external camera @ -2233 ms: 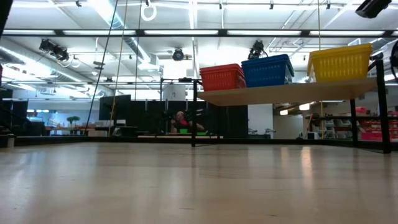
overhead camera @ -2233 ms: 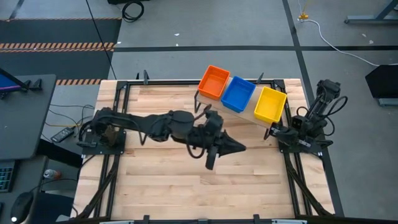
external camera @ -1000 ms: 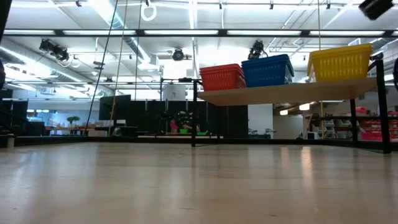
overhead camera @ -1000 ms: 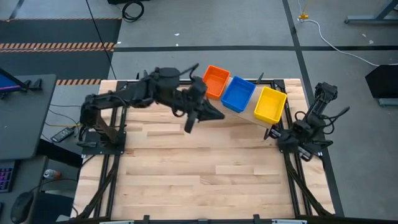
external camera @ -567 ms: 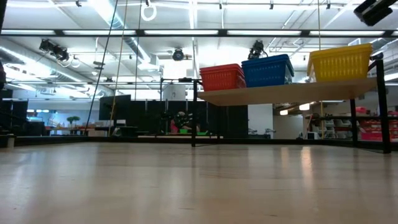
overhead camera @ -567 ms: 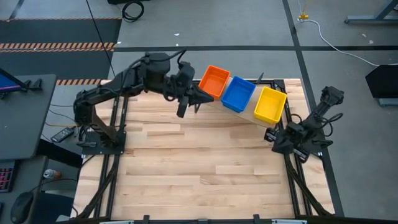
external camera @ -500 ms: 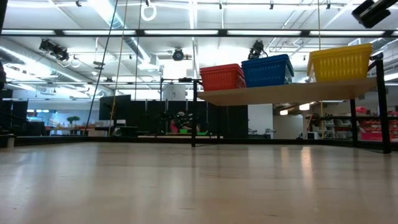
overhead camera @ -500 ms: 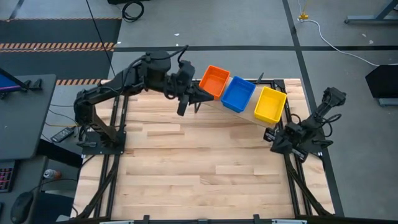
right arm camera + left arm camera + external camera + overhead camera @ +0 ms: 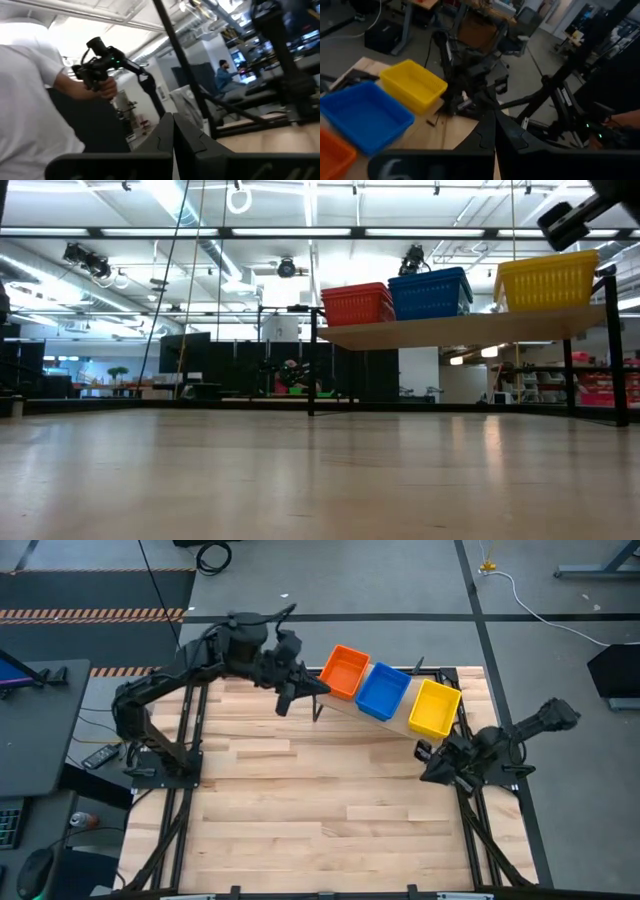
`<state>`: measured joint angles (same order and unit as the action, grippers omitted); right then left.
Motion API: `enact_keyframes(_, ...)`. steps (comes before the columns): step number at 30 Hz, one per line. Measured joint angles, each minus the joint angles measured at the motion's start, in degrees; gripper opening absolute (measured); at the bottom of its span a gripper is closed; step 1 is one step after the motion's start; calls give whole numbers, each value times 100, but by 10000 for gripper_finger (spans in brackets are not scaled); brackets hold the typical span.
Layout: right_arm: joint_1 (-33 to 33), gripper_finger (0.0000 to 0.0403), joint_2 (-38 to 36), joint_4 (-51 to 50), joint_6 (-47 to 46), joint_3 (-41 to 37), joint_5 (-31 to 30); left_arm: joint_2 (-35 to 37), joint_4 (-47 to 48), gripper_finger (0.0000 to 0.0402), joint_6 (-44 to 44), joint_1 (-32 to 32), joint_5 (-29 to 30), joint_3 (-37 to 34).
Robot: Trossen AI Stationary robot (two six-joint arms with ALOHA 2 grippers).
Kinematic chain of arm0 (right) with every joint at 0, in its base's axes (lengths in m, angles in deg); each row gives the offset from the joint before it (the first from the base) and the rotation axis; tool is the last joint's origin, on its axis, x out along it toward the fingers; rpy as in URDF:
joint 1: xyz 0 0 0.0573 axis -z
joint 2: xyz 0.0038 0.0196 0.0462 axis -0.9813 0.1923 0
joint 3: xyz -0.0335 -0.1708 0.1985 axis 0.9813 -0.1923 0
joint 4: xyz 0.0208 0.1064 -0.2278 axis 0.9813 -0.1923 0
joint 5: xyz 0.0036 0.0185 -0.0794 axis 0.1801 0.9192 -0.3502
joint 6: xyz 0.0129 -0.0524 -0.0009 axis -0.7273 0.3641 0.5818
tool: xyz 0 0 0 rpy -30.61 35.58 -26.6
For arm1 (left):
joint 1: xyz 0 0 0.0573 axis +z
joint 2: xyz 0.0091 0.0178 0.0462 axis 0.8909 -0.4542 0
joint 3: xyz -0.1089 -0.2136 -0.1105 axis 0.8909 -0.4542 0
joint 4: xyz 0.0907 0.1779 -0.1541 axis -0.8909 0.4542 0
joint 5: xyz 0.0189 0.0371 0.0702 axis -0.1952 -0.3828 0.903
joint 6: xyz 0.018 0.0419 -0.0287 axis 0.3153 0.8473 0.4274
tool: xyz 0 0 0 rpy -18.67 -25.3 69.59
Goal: Stack baskets on shelf by color
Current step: Return to Home Position
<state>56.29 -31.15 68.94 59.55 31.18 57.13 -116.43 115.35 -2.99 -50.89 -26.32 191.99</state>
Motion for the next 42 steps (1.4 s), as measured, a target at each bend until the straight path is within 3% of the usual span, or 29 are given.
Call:
enact_keyframes(8,631,7,1,-131,1,0,272,250,473,1,298,37,455,-2)
enact_keyframes(11,736,9,0,-139,100,0,223,416,-17,1,273,35,515,-428)
enact_keyframes(13,749,9,0,-150,118,0,205,691,-912,1,63,-35,512,-1236)
enact_keyframes(18,749,10,0,-186,127,0,207,1580,-4026,1,-1012,-179,514,-4033)
enact_keyframes(22,749,11,0,-182,127,0,207,2555,-5589,0,-1616,-99,751,-5646)
enact_keyframes(33,749,11,0,-173,127,0,207,5114,-5536,0,-1212,-516,2327,-8197)
enact_keyframes(42,749,12,0,-173,128,0,207,5897,-5377,0,-1196,-859,2897,-9490)
